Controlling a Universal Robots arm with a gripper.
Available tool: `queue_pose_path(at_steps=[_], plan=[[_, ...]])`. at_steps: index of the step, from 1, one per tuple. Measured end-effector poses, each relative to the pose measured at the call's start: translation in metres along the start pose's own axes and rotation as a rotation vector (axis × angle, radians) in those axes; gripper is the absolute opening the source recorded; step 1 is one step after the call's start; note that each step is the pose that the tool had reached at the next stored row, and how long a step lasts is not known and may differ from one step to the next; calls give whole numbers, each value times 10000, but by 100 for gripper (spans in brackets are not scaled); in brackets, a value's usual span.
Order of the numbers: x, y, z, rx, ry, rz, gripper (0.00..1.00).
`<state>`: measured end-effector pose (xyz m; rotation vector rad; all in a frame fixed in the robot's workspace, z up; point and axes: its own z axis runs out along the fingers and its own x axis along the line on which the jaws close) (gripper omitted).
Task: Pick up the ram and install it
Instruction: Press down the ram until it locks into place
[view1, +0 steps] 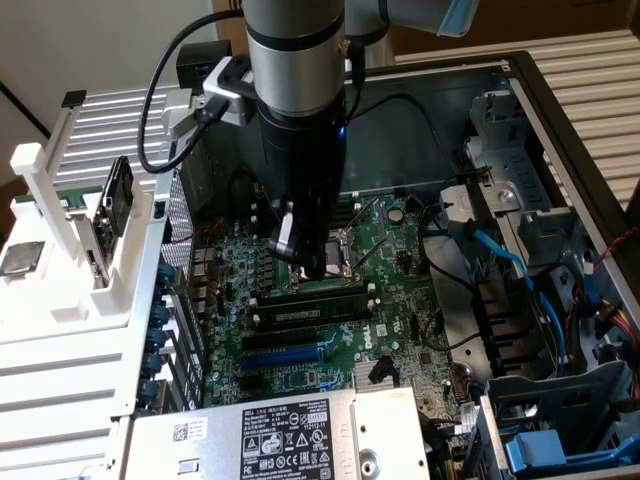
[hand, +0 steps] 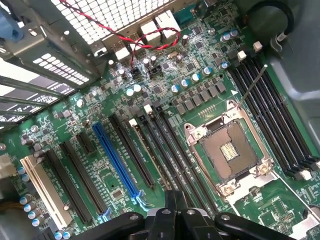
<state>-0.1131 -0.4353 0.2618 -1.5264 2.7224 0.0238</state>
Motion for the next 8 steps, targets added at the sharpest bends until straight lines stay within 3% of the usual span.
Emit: queue_pose_path(at_steps=[8], plan=[[0,0,-1,29,-3,1182,10]])
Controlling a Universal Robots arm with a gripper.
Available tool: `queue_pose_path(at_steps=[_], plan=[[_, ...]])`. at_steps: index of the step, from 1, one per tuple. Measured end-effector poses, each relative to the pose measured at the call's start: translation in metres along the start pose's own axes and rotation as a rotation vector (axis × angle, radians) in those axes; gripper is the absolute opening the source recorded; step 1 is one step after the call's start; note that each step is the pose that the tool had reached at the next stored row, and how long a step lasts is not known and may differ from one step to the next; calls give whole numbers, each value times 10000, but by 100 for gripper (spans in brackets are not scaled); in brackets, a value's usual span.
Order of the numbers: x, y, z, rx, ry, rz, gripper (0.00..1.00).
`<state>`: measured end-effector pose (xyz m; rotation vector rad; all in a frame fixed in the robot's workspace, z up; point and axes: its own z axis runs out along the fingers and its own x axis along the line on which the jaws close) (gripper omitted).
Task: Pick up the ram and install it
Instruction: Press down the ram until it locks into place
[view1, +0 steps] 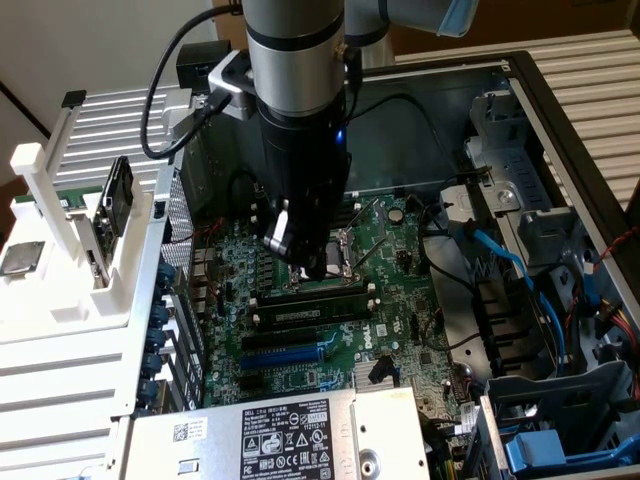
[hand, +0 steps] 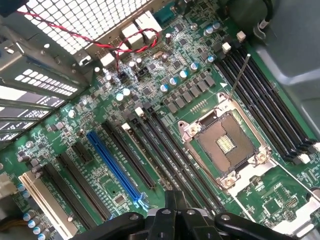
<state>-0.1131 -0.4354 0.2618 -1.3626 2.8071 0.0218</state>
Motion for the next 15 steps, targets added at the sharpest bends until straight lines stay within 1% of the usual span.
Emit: queue_pose_path(at_steps=[13,14,15], plan=[[0,0,0,49,-8,1964,10],[0,0,0,57,-8,2258,10],[0,0,0,61,-9,2409,10]])
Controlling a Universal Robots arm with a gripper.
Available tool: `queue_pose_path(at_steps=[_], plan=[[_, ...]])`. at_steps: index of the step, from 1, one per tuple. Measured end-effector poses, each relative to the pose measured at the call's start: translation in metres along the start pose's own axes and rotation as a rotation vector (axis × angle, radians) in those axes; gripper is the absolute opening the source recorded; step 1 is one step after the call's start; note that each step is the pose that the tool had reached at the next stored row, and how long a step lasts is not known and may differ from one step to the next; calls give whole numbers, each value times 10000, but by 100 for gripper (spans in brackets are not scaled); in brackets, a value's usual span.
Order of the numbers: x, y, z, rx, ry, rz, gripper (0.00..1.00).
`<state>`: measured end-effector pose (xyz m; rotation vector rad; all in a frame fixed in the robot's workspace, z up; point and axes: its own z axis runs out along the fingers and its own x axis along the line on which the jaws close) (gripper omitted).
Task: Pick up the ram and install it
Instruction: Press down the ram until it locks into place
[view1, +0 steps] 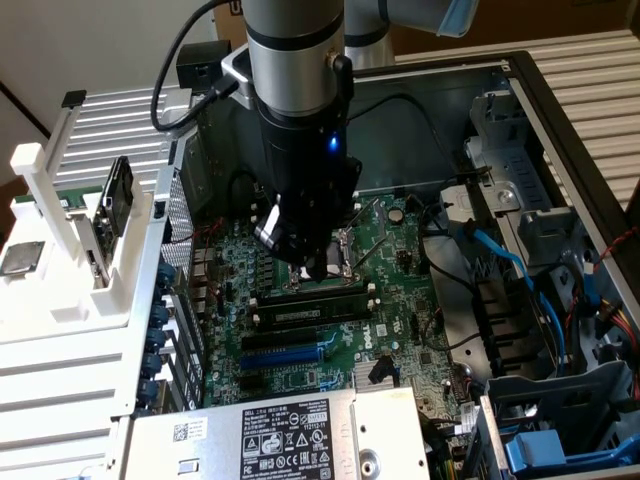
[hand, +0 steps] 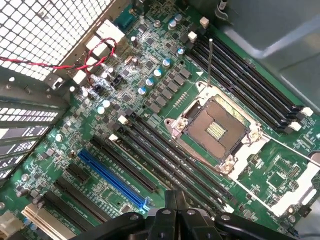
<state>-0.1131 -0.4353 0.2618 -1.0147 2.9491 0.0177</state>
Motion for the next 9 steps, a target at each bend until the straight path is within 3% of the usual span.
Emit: queue_pose_path(at_steps=[9], plan=[[0,0,0,35,-5,1375,10]])
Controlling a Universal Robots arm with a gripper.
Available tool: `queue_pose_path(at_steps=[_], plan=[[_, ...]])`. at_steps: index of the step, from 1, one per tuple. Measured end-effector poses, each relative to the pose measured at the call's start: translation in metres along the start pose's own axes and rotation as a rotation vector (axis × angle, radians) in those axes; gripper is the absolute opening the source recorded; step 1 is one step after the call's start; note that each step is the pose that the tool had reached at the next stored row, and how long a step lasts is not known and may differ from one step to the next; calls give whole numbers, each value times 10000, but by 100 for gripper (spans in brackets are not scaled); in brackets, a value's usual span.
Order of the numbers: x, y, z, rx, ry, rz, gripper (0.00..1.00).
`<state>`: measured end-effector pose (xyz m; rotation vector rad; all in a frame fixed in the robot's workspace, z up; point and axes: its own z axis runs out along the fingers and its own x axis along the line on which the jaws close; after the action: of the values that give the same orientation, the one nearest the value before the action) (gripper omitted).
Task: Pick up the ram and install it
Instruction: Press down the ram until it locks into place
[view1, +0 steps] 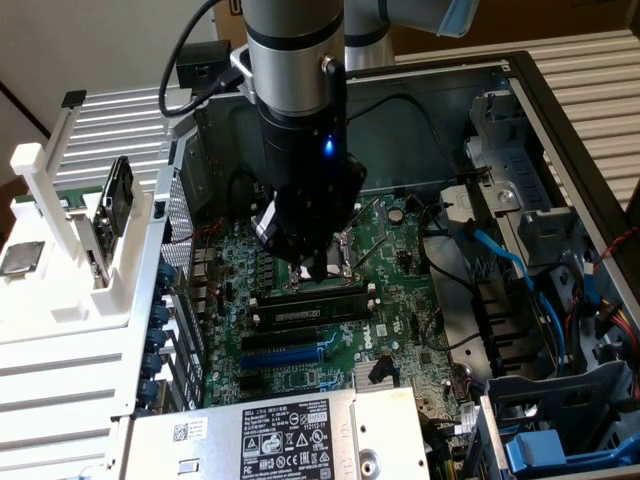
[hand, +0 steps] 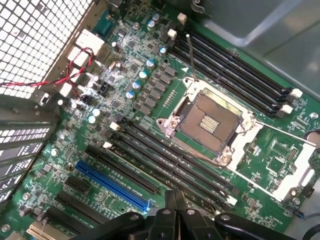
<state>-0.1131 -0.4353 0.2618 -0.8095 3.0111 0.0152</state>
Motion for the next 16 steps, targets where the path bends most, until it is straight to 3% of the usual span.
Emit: queue_pose_path(at_steps=[16], plan=[[0,0,0,58,-8,2312,10]])
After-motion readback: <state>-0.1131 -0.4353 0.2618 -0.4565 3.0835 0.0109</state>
